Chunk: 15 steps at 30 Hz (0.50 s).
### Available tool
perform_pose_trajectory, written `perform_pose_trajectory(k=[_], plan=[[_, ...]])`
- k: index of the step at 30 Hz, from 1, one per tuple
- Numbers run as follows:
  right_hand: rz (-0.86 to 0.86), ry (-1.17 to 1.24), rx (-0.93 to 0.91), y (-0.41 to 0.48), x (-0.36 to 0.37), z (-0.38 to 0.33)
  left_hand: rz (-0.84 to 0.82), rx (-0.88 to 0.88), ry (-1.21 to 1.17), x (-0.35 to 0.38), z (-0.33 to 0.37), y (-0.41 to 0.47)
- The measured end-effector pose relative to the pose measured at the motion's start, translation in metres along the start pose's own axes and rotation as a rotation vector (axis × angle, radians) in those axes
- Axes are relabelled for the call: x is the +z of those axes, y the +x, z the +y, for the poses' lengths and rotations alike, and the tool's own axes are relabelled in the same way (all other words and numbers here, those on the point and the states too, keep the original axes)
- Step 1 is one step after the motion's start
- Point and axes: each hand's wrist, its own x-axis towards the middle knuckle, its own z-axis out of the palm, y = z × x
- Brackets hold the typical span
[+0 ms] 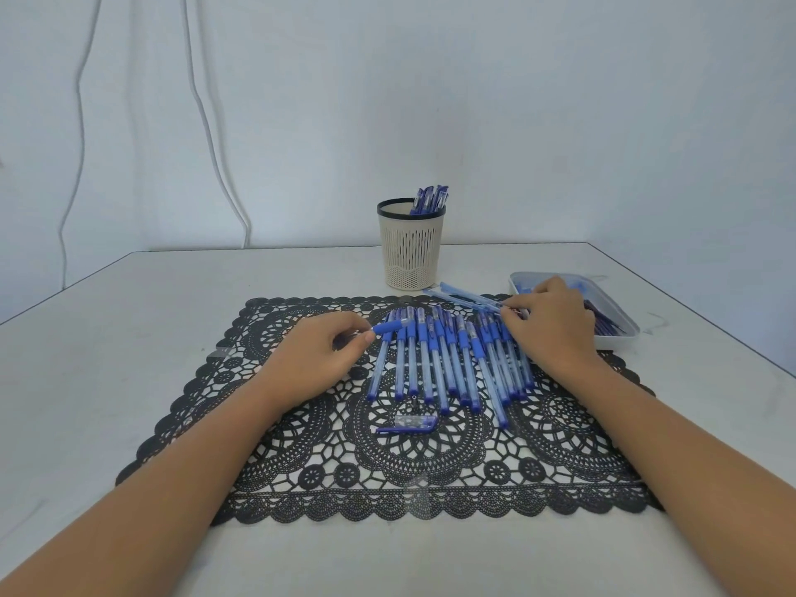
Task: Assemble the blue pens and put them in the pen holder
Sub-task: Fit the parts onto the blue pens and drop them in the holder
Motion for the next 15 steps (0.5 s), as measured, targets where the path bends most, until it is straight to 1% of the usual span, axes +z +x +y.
perform_pose_trajectory(k=[2, 5, 9, 12, 15], plan=[[-0.041, -0.048, -0.005, 0.001, -0.002, 0.0, 0.001, -0.001, -0.003, 0.0, -0.001, 0.0], [-0.064, -0.025, 0.002, 0.004, -0.005, 0.003, 0.002, 0.0, -0.004, 0.001, -0.001, 0.0], [0.005, 0.1, 0.03, 0.012, -0.011, 0.014, 0.005, 0.006, 0.006, 0.001, 0.0, 0.0], [0.002, -0.002, 0.15, 0.02, -0.019, 0.026, -0.002, 0.006, 0.009, 0.001, 0.001, 0.0], [-0.108, -0.162, 0.274, 0.024, -0.023, 0.035, 0.003, 0.008, 0.006, 0.001, 0.002, 0.0]])
